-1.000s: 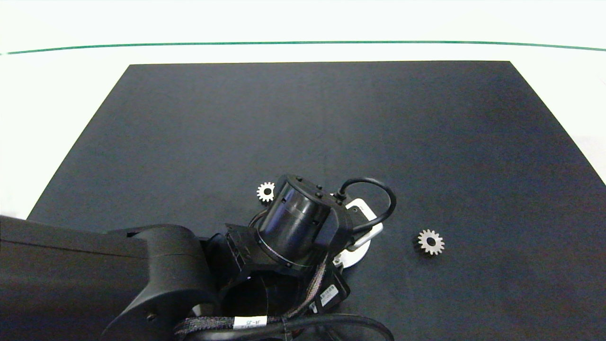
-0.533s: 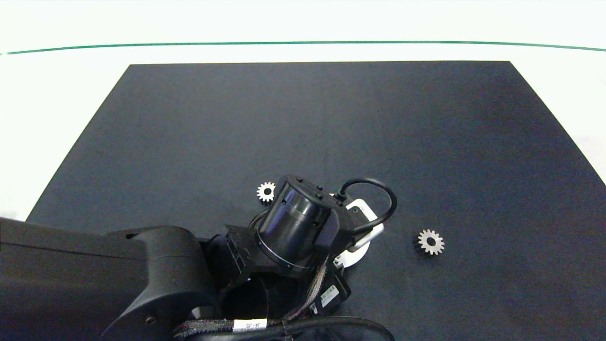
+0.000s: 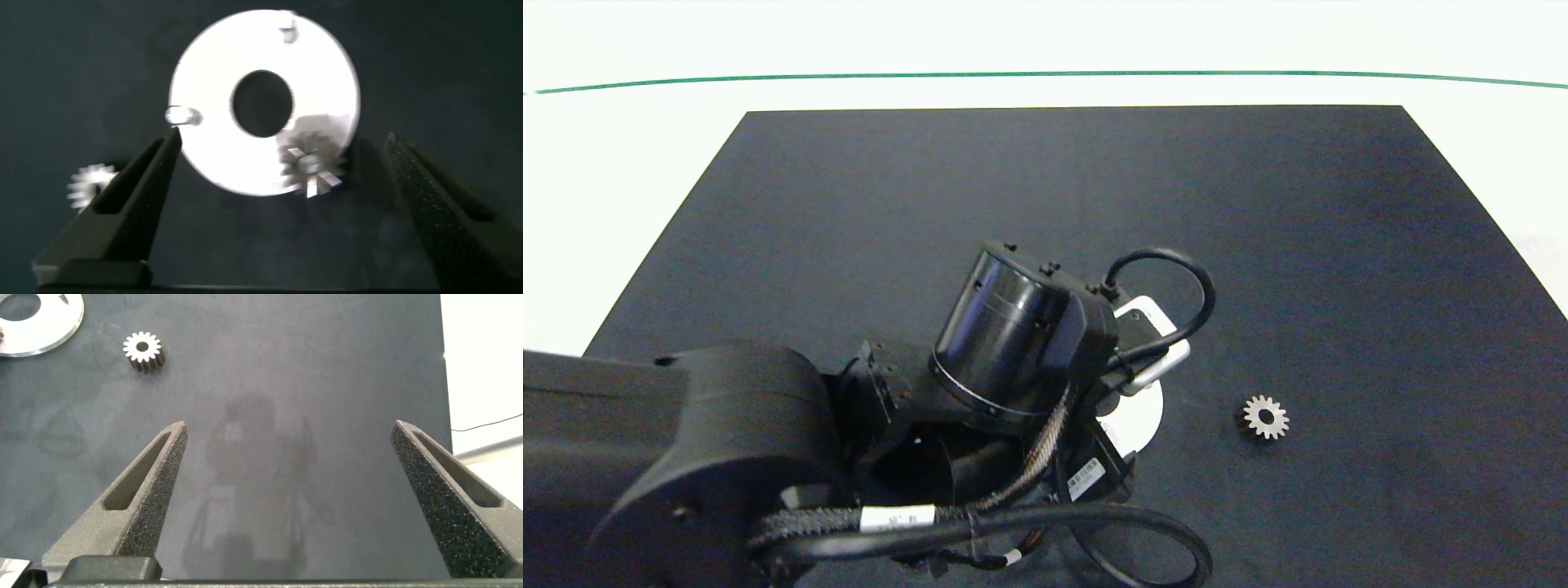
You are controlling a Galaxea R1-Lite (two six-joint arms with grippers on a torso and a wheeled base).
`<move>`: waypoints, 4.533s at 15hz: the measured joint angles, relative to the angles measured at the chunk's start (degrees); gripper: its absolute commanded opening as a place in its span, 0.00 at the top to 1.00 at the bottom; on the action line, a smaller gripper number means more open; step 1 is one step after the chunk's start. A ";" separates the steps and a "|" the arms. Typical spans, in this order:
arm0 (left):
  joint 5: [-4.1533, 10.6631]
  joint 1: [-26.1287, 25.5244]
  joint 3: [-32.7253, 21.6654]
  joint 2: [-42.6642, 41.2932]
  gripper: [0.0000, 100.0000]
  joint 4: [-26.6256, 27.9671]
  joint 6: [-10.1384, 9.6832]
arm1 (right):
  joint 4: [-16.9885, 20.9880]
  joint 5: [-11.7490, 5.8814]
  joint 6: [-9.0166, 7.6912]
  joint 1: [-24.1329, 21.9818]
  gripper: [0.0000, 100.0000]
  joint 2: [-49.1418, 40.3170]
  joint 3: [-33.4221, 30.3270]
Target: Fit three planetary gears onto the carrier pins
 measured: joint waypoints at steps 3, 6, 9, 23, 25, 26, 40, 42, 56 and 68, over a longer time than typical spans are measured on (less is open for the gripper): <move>-0.61 5.01 -4.74 -0.96 0.00 4.47 0.72 | 0.02 -0.01 -0.02 -0.02 0.00 -0.17 -0.01; -4.55 11.61 -5.95 -0.20 0.00 4.66 1.18 | 0.04 0.00 -0.02 0.00 0.00 -0.50 0.02; -7.75 18.77 -6.12 1.21 0.00 4.63 1.99 | 0.04 -0.01 0.00 0.00 0.00 -0.59 0.02; -11.23 24.26 -3.64 4.41 0.10 -0.22 1.49 | -0.02 -0.11 -0.02 0.00 0.00 -0.66 -0.15; -11.20 24.22 -3.45 5.12 0.13 -0.79 1.51 | -0.02 -0.09 -0.02 0.00 0.00 -0.66 -0.15; -11.19 24.20 -3.23 5.34 0.16 -0.85 1.49 | -0.02 -0.11 -0.02 0.00 0.00 -0.66 -0.15; -11.25 24.39 -2.76 5.81 0.43 -0.90 1.49 | -0.02 -0.09 -0.02 0.00 0.00 -0.66 -0.20; -11.28 24.39 -2.78 5.84 0.48 -0.90 1.49 | -0.05 -0.09 -0.02 0.00 0.00 -0.66 -0.22; -11.28 24.42 -2.86 5.86 0.76 -1.01 1.46 | -0.02 -0.11 0.00 0.00 0.00 -0.66 -0.41; -11.19 24.23 -2.84 5.23 0.87 -0.71 1.49 | -0.02 -0.09 -0.02 0.00 0.00 -0.66 -0.48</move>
